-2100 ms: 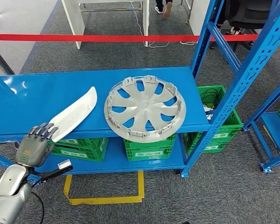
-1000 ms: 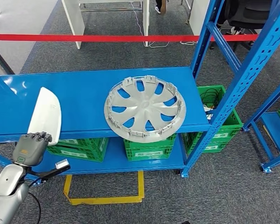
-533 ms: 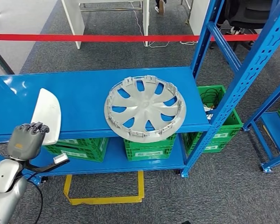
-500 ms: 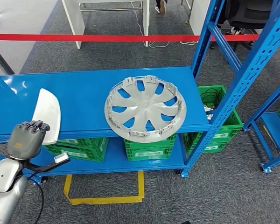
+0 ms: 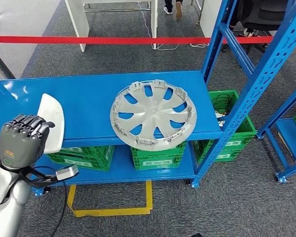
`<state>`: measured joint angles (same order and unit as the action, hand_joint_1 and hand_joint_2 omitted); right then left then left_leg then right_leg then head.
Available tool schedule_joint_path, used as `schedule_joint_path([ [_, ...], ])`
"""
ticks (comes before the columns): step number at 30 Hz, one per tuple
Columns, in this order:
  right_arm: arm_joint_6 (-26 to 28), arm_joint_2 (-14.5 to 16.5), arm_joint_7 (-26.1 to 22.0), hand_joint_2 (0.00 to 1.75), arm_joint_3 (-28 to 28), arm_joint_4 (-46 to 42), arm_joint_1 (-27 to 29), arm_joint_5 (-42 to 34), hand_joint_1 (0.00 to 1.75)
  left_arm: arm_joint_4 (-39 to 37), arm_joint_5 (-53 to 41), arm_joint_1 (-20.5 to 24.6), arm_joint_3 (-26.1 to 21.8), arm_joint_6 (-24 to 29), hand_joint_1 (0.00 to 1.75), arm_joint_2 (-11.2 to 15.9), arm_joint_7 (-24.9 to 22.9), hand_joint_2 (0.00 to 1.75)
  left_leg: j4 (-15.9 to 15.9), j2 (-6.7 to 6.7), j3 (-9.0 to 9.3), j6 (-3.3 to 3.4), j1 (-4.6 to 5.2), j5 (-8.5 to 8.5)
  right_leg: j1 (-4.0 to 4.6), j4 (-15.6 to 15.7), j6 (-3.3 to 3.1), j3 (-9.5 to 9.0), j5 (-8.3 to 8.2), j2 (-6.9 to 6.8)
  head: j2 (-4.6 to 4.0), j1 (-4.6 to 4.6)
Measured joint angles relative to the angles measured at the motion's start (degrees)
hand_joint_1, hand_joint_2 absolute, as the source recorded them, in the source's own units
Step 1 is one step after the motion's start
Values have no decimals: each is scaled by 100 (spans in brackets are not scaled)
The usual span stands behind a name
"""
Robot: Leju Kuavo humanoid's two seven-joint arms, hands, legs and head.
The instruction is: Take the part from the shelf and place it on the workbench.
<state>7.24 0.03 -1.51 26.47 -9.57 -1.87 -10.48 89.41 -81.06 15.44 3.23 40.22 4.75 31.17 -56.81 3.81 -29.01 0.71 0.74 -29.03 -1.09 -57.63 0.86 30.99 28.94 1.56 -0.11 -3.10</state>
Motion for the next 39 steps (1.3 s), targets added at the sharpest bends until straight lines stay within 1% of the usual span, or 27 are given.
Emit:
schedule_joint_path([
  [3, 12, 8, -5, 0, 0, 0, -3, -13, 0, 395, 141, -69, -181, 0, 175, -252, 348, 175, 0, 0, 0, 1, 1, 0, 0, 1, 0, 0, 0, -1, 0, -1],
  [7, 22, 13, -6, 0, 0, 0, -5, -15, 0, 649, 177, -119, -325, -1, 175, -436, 433, 175, 0, 0, 0, 1, 0, 0, -2, 1, 2, 0, -1, -1, 0, 1],
  [10, 27, 13, -4, 0, -2, 0, -8, 13, 0, 671, 236, -157, -404, -2, 175, -509, 450, 175, 0, 0, 1, 1, -1, 0, -1, 1, 3, 0, -2, -2, 0, 1],
  [16, 39, 16, -5, 0, -9, 0, -7, 22, 0, 539, 587, -223, -692, -2, 175, -785, 774, 175, 0, 0, 0, 0, 0, 1, -1, 0, 3, 0, -2, -1, 0, 0],
  [19, 49, 23, -4, 0, -20, 0, -5, 22, 0, 414, 748, -284, -792, -2, 175, -891, 750, 175, 0, 0, 0, 1, 0, 1, -1, 0, 3, 0, -2, -1, 0, 1],
  [24, 55, 35, 15, 0, -31, 0, -3, 6, 0, 198, 880, -414, -815, -2, 175, -937, 470, 175, 0, 0, 0, 1, 1, 0, -1, 1, 3, 1, -2, -1, 0, 1],
  [29, 58, 39, 32, 0, -38, 0, -1, -28, 0, -24, 1156, -470, -814, -21, 175, -896, 332, 175, 0, 0, 0, 1, 0, 0, -1, 1, 3, 1, -2, -1, 0, 2],
  [34, 58, 38, 31, 0, -60, 0, -3, -43, 0, -210, 1027, -577, -713, -24, 175, -853, -115, 175, 0, 0, 0, 1, 0, 1, -1, 1, 3, 1, -2, -1, 0, 1],
  [39, 58, 37, 33, 0, -63, 0, -2, -54, 0, -333, 1028, -628, -626, -23, 175, -815, -197, 175, 0, 0, -1, 1, 0, 1, -1, 1, 3, 1, -2, -1, 0, 1],
])
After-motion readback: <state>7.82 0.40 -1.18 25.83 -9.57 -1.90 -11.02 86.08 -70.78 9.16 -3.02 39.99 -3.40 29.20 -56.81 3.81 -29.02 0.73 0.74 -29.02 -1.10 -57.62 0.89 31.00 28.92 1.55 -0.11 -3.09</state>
